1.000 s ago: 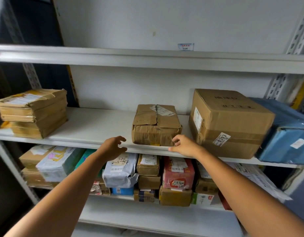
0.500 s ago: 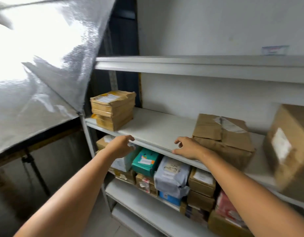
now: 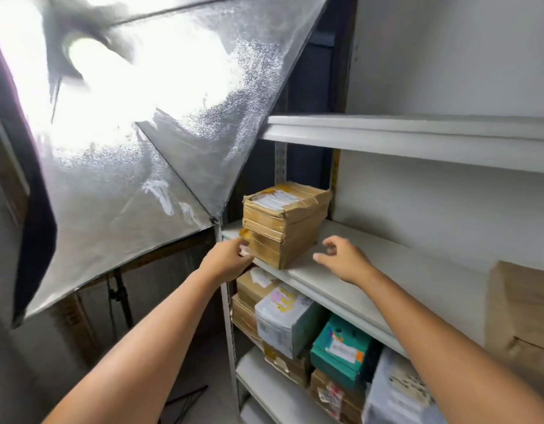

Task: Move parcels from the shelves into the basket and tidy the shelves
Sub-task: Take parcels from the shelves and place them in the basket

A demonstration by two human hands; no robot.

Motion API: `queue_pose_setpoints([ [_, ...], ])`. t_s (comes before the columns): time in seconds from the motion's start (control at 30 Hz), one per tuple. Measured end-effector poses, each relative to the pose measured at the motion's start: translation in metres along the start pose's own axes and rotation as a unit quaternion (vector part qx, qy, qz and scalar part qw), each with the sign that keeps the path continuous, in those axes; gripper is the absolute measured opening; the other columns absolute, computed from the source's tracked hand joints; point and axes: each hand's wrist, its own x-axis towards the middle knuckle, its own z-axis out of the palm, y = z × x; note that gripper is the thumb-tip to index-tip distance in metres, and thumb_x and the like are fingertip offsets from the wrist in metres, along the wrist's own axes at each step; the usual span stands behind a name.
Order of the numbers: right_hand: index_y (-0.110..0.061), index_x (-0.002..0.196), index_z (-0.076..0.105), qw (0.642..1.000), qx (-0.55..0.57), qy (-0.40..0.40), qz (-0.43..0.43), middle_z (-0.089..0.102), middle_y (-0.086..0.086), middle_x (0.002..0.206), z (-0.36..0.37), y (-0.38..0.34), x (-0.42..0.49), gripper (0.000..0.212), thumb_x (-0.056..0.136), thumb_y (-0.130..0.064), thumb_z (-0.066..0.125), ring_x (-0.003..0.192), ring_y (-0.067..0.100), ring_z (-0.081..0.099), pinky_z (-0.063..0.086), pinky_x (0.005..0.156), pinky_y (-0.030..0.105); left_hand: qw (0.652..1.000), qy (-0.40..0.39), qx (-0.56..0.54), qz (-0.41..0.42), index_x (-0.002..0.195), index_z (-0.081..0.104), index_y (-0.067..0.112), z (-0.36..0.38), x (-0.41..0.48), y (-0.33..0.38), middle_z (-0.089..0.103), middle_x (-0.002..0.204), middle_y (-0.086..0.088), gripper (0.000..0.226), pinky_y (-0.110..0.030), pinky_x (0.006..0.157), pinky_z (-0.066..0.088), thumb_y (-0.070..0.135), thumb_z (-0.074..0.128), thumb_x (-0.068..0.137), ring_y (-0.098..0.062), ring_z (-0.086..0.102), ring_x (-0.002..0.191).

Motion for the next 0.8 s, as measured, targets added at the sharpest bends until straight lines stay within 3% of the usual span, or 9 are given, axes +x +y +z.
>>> queue_pose_setpoints([
  [0.13,-0.022,0.146,0.039,0.984,0.157,0.072,0.041,0.049,0.006,0.144,0.006,-0.027,0.039,0.076,0.086,-0.064,0.059,0.127,0.026,0.051,0.047,0.102,0.047,0.995,0.026,-0.089,-0.023,0.146,0.039,0.019,-0.013,0.040,-0.015,0.056,0.137,-0.008,0.080,-0.036,0.099,0.046,0.062,0.063,0.083,-0.022,0.055,0.123],
  [0.2,-0.024,0.150,0.029,0.964,0.246,0.070,0.070,0.039,0.005,0.152,0.004,-0.040,0.053,0.086,0.083,-0.069,0.058,0.131,0.027,0.047,0.050,0.099,0.050,0.990,0.028,-0.138,-0.020,0.151,0.031,0.019,-0.018,0.057,-0.013,0.049,0.145,-0.007,0.093,-0.039,0.105,0.044,0.066,0.066,0.079,-0.023,0.049,0.131],
  [0.37,-0.026,0.157,0.013,0.941,0.319,0.027,0.111,0.026,0.002,0.160,0.007,-0.056,0.075,0.096,0.084,-0.062,0.064,0.139,0.030,0.039,0.052,0.097,0.053,0.983,0.016,-0.185,-0.002,0.152,0.026,0.022,-0.013,0.088,-0.001,0.052,0.141,-0.003,0.098,-0.039,0.100,0.049,0.064,0.070,0.075,-0.021,0.054,0.123],
  [0.5,-0.020,0.151,0.022,0.929,0.353,0.015,0.107,0.043,0.002,0.144,0.011,-0.060,0.082,0.085,0.087,-0.047,0.069,0.119,0.022,0.052,0.057,0.089,0.047,0.968,0.014,-0.249,-0.003,0.147,0.029,0.020,-0.006,0.092,0.003,0.058,0.116,0.007,0.101,-0.029,0.073,0.059,0.062,0.076,0.068,-0.013,0.065,0.094],
  [0.57,-0.021,0.149,0.025,0.923,0.369,0.013,0.106,0.047,0.002,0.135,0.009,-0.061,0.082,0.077,0.089,-0.039,0.070,0.111,0.020,0.053,0.058,0.085,0.044,0.963,0.017,-0.268,-0.003,0.143,0.033,0.019,-0.007,0.092,0.003,0.060,0.108,0.007,0.103,-0.028,0.068,0.059,0.063,0.078,0.062,-0.012,0.067,0.089],
  [0.67,-0.025,0.153,0.020,0.915,0.386,0.005,0.112,0.046,0.002,0.138,0.008,-0.057,0.081,0.085,0.087,-0.034,0.073,0.116,0.021,0.054,0.058,0.087,0.046,0.961,0.032,-0.274,0.005,0.140,0.036,0.020,-0.006,0.086,0.004,0.062,0.115,0.002,0.105,-0.031,0.079,0.058,0.064,0.081,0.056,-0.011,0.064,0.098],
  [0.8,-0.028,0.156,0.016,0.899,0.425,0.003,0.105,0.041,0.005,0.149,0.011,-0.050,0.075,0.095,0.083,-0.022,0.077,0.123,0.025,0.052,0.058,0.087,0.050,0.947,0.063,-0.314,0.010,0.139,0.037,0.019,-0.002,0.071,0.014,0.060,0.109,0.010,0.096,-0.032,0.088,0.056,0.046,0.088,0.062,0.001,0.058,0.098],
])
